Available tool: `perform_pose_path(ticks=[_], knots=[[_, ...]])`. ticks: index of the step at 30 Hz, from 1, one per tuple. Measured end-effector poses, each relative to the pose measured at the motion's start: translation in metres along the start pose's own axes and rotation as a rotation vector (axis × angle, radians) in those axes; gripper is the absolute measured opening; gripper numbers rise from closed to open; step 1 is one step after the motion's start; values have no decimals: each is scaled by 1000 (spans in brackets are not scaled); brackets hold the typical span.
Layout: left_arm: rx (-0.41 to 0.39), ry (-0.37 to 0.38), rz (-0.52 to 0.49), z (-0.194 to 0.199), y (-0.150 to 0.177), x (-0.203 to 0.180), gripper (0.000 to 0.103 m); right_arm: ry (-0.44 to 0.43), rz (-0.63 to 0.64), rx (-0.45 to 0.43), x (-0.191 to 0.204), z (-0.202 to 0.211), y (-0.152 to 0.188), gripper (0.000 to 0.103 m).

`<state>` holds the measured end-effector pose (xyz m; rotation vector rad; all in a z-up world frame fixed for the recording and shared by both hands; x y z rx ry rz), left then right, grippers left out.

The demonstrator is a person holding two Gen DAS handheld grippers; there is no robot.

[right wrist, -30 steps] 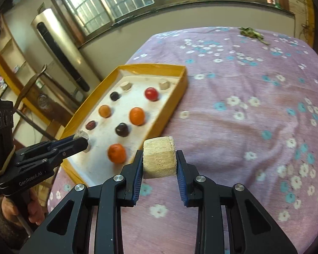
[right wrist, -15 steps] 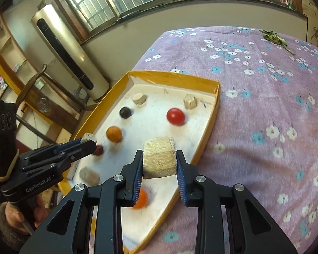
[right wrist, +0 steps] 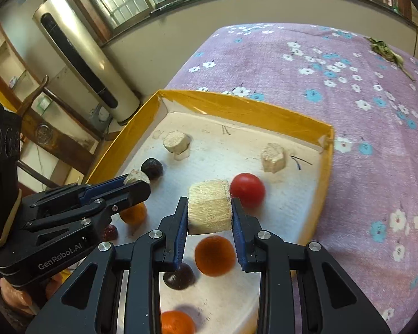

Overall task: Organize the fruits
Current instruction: 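Carry the held bun piece and wooden cube over the yellow tray, then open both tools to drop the bun piece and cube into the tray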

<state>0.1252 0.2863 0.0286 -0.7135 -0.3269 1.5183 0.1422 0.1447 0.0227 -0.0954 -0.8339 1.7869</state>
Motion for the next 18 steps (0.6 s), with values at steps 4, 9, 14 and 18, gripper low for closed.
perform_pose_path(ticks=[4,9,14,18], knots=[[11,-4,13,-7,-5,11,23,1,32,28,8,-14,-1,28],[22,-18,19,-17,-10,18,23,1,35,58,9,-27,2,28],[12,-39,-24,-20,-18,14,23,22,48,69,5,-32,3,28],[18,-67,-77,-23,-20,10,24,44,63,70,0,-30,3,28]])
Point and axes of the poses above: each gripper's, at about its wrist camera, not at the fingertips, and z roughly against the way its jaws point, x to its left, y to its underside, the point moved 2 cm from there along -z, roughly the way its jaws point, and after that the axes turned 6 degrees about -x, right-handed, at the moved point
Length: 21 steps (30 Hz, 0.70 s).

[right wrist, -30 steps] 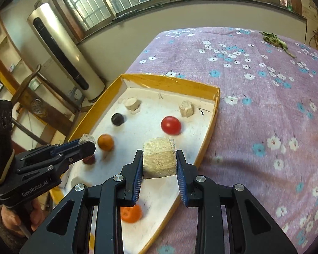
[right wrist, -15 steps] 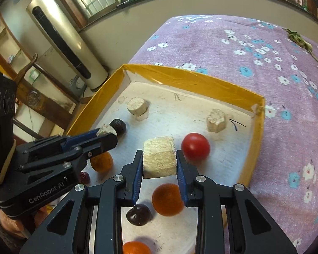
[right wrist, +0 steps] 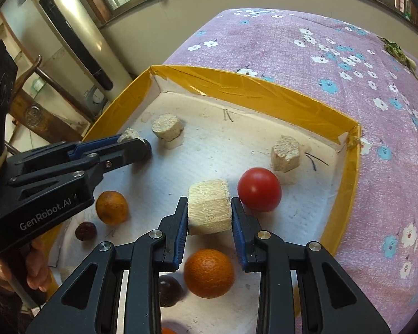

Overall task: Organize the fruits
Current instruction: 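Open both tools to drop the bun piece and cube into the tray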

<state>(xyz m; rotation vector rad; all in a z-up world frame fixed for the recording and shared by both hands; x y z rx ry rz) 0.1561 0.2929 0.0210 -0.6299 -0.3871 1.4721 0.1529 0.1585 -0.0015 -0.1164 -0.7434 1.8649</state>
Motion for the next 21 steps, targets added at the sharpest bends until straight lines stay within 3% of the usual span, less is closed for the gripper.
perform_pose_path(ticks=[6,12,14,17,21], knots=[[15,-32,-118,-2,4,-20,24,55,75,-2,2,4,5,28],[1,-143,-300,-6,9,-37,24,107,112,0,-10,10,9,28],[3,-166,-353,-9,8,-41,28,103,115,-4,-15,12,7,28],[11,-208,-436,-15,11,-50,45,114,123,-5,-13,12,5,28],[4,-248,-480,-21,17,-49,59,100,121,-11,-15,13,5,28]])
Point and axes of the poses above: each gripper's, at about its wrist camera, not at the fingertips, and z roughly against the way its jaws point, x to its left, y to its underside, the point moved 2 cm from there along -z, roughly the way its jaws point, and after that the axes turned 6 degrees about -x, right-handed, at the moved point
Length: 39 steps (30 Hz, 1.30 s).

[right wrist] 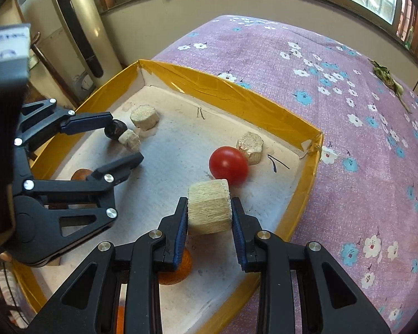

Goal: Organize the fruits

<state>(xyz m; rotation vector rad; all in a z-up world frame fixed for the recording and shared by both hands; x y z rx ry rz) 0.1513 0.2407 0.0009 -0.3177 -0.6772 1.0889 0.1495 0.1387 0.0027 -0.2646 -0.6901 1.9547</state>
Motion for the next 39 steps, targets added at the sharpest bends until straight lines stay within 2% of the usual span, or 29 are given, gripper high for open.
perform_pose_path(ticks=[3,9,19,24,25,29,32,33,35,39], knots=[[0,33,60,-2,2,11,64,5,7,-4,0,0,0,28],[19,74,146,-4,10,25,64,24,25,-3,4,-3,1,29],[43,57,181,3,19,31,64,32,1,-29,2,11,2,34],[25,66,222,15,20,37,64,33,-10,-70,5,31,4,35],[17,55,234,18,20,39,68,35,-13,-77,6,35,5,36],[-48,38,305,37,22,48,71,54,-29,-109,10,54,12,37],[-104,18,381,56,28,55,81,59,-65,-125,10,68,24,48],[-122,13,405,63,31,57,84,61,-78,-129,10,73,28,57],[-144,-4,454,78,39,58,87,68,-100,-142,11,85,39,66],[-184,-26,536,108,58,51,100,69,-105,-159,15,107,61,68]])
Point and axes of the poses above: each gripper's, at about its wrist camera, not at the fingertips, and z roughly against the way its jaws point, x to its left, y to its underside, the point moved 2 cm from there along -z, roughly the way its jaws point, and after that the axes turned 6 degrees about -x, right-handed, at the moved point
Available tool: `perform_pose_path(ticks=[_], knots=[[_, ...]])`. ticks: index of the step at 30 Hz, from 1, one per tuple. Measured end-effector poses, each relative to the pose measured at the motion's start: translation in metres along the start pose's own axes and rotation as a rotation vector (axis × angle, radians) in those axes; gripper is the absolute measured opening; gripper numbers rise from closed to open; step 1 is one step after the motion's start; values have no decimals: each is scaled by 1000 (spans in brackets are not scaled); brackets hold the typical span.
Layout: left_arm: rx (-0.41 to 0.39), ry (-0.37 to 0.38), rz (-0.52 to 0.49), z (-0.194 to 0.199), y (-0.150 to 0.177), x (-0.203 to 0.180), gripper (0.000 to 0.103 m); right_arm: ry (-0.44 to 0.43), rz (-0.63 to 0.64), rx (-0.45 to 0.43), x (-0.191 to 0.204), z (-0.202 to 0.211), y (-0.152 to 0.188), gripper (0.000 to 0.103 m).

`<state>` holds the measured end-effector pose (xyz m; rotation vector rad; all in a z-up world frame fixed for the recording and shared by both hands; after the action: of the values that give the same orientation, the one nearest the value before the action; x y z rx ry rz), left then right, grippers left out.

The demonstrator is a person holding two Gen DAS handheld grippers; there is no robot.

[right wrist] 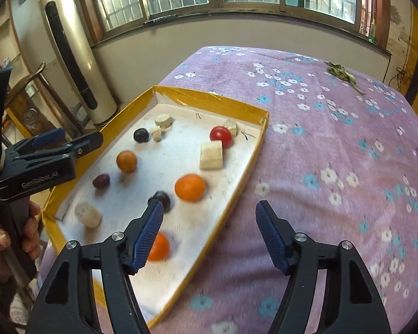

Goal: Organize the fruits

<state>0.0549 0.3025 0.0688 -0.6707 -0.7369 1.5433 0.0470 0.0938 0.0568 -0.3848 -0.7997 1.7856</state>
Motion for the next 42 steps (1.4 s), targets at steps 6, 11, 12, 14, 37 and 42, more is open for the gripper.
perform_pose_path(ticks=[6,11,12,14,37,42], knots=[[-56,-56,76,43,29,-8,103,11,12,-14,-2,33,31,72],[-71,-113,122,67,53,-23,103,54,46,-48,-10,58,53,83],[-60,-121,136,70,59,-26,103,64,59,-56,-12,63,56,83],[-30,-118,162,74,70,-31,103,77,78,-74,-17,72,60,83],[-107,-248,186,130,99,-42,103,125,102,-134,-17,106,82,94],[-105,-183,217,130,100,-37,103,140,121,-137,-5,105,83,94]])
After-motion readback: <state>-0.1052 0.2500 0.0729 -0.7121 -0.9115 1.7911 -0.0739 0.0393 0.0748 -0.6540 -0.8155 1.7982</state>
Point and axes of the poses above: each gripper's, at about its wrist camera, not at the fingertips, and z roughly against the way its jaws point, x to its left, y to its underside, the point moved 2 cm from there along -z, roughly the way its jaws point, and after that the axes turned 6 degrees about -x, right-handed, at the moved point
